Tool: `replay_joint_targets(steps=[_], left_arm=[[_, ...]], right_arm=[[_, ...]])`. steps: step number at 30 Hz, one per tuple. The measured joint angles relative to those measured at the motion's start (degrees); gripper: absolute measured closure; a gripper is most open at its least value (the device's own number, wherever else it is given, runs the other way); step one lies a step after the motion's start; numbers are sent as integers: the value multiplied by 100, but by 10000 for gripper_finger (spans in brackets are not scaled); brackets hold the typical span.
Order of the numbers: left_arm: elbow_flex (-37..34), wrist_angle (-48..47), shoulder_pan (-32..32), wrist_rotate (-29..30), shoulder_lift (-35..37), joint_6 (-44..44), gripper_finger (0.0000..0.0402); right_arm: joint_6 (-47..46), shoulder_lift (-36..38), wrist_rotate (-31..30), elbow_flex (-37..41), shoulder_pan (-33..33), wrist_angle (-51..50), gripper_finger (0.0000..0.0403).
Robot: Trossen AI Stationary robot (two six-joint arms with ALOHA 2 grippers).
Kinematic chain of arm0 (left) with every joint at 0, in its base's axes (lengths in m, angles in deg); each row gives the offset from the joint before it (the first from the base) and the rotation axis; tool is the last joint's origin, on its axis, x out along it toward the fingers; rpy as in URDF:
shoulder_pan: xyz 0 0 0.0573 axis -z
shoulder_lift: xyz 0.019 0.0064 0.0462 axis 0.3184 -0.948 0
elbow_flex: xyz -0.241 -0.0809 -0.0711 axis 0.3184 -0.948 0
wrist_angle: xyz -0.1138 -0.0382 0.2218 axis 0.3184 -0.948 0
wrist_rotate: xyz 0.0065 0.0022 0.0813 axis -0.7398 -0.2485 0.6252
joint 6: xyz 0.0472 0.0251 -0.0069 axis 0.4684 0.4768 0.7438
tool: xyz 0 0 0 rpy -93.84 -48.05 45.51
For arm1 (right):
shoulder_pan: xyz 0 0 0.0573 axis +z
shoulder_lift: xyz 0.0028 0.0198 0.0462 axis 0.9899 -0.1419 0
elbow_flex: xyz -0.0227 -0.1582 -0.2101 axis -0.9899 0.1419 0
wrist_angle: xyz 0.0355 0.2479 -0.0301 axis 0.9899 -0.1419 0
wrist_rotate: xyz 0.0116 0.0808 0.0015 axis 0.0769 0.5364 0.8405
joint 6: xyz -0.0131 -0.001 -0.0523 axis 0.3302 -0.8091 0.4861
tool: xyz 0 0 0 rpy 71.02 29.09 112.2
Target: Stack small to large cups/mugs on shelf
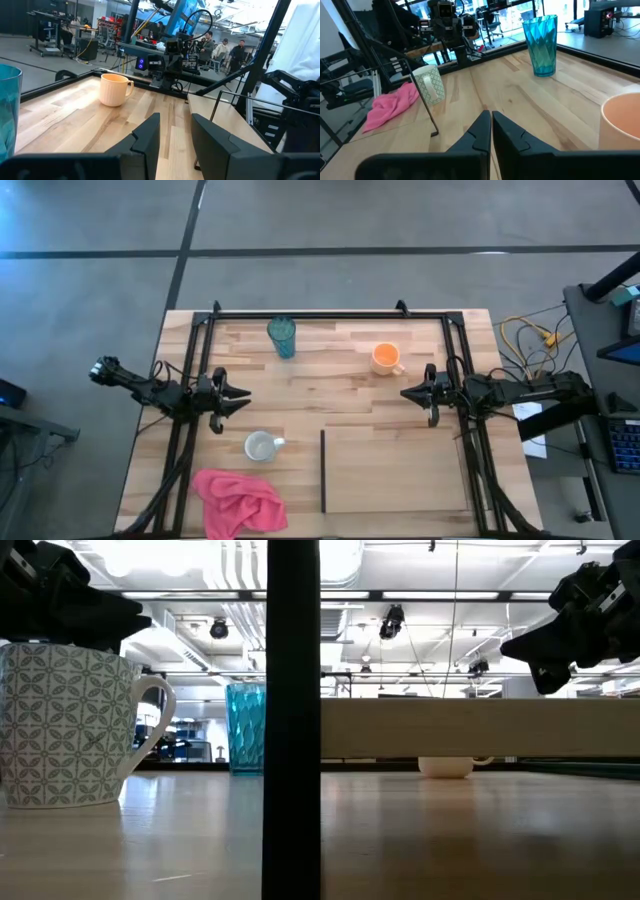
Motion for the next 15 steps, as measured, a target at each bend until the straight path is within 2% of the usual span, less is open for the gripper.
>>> replay_joint_targets(steps=[15], left_arm=[[2, 0, 1, 1, 2, 2, 306]], right_arm=[[0, -2, -96, 2, 0, 44, 394]])
